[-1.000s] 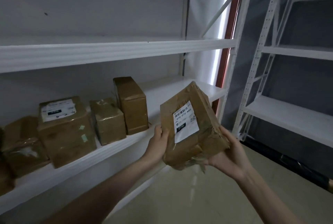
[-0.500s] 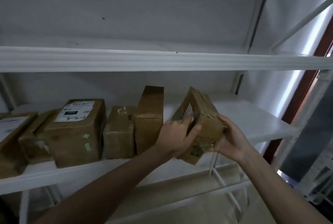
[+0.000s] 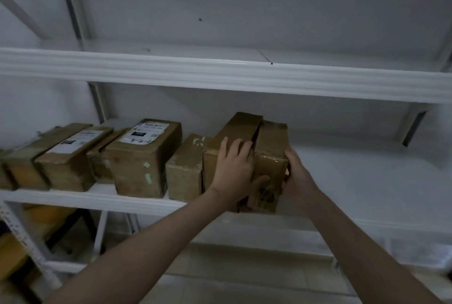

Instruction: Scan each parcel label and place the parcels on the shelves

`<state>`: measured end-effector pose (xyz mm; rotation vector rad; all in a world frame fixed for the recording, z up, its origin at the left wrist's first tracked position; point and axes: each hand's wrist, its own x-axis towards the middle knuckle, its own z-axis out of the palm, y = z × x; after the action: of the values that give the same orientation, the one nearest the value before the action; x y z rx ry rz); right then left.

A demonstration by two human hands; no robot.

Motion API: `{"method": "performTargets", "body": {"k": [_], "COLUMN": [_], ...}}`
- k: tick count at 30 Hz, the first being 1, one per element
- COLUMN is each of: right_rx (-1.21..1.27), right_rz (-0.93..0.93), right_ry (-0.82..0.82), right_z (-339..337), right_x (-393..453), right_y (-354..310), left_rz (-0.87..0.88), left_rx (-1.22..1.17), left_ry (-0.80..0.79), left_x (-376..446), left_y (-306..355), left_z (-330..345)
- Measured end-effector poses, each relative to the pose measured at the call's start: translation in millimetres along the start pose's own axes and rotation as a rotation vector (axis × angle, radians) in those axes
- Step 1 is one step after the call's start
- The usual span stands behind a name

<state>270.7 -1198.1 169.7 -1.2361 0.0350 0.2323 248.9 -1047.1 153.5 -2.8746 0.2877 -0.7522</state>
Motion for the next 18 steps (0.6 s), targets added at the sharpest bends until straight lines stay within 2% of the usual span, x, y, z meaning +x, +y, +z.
{"method": "performTargets", "body": {"k": [3, 5, 9, 11, 13, 15, 18], "right_rx": [-0.493, -0.743, -1.018, -1.231, -1.344, -1.348, -1.403], "right_rz": [0.062, -0.004, -0.524, -0.702, -0.860, -0.973, -1.056], "right_ry": [-0.009, 0.024, 0.171, 0.240, 0.290, 0.264, 0.128], "right_z": [0, -2, 0, 10, 29, 58, 109], "right_x": [9, 10, 11, 8, 0, -12, -25], "right_y": [2, 6, 21, 27, 32, 35, 52], "left_rz": [-0.031, -0.021, -0.012, -0.033, -0.045, -0.059, -0.080], "left_rx": [-0.002, -0.046, -0.160, -0.193, -0.212, -0.210, -0.145], "left_ry": [0.030, 0.080, 0.188, 0.200, 0.213, 0.243, 0.225], "left_x": [2, 0, -13, -30, -51, -74, -114], "left_y": [-3, -4, -19, -37, -62, -89, -135], "left_z": [3, 6, 6, 5, 0, -5, -16]}}
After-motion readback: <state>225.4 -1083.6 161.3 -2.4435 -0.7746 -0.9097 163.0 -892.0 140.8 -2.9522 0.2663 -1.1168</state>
